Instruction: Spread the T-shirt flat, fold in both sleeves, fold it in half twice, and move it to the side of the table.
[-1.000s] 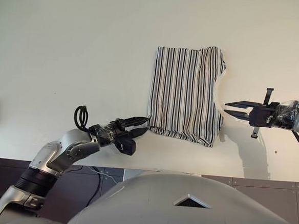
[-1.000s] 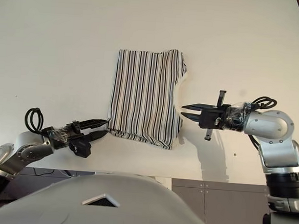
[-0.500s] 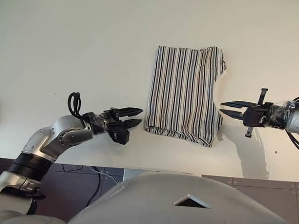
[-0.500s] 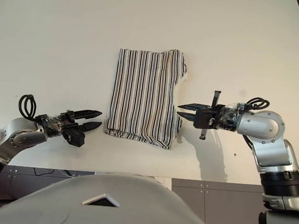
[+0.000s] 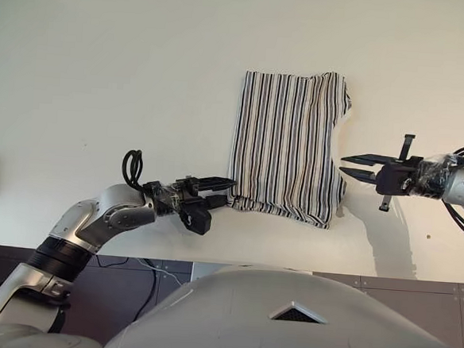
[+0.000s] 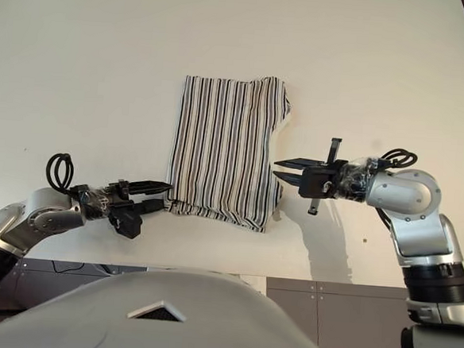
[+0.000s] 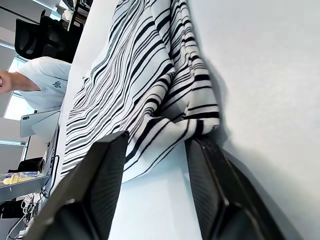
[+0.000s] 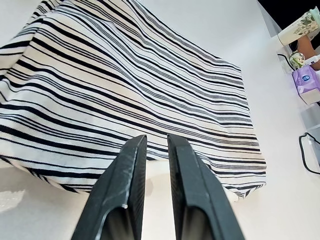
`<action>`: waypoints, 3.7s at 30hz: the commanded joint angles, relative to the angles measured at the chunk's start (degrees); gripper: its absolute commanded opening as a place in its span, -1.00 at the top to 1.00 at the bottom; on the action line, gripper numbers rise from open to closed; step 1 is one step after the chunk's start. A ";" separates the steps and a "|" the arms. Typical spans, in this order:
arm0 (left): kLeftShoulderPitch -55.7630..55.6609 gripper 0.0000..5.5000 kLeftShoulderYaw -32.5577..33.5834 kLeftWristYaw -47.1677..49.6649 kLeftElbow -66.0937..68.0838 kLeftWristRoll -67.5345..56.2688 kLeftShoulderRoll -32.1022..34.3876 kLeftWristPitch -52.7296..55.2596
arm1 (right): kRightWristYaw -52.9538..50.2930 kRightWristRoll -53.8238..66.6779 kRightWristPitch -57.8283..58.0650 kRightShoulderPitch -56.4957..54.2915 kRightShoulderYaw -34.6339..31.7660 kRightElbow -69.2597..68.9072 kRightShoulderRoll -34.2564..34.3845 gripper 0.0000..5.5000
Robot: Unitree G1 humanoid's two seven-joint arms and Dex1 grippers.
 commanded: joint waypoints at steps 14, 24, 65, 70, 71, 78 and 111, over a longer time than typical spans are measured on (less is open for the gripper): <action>-0.12 0.50 -5.73 -9.72 3.35 -2.09 1.11 3.72 | 0.75 -0.90 -3.23 1.30 0.60 -0.24 -1.14 0.72; 2.78 0.86 -5.23 -9.63 1.89 -4.35 -0.14 6.36 | 2.19 4.96 -2.85 8.51 -3.76 -3.81 -4.20 0.66; -0.38 0.94 -4.20 -15.66 0.33 -8.08 0.59 6.40 | -12.68 -29.97 -37.07 2.94 10.72 10.38 -4.57 -0.01; -0.38 0.94 -4.00 -15.91 0.41 -8.38 0.76 6.28 | -14.99 -29.83 -36.82 1.80 11.81 12.90 -5.12 -0.01; -0.34 0.94 -3.97 -15.90 0.39 -8.39 0.76 6.28 | -15.30 -29.78 -36.79 1.79 12.06 13.26 -5.26 -0.01; -0.13 0.94 -3.92 -15.79 0.03 -8.77 0.48 6.24 | -15.94 -29.33 -37.78 2.94 14.76 14.34 -7.06 0.06; 22.19 0.95 10.60 -16.58 -40.55 -42.69 5.15 31.03 | 9.78 32.96 12.64 14.26 -7.75 -21.40 -26.82 0.96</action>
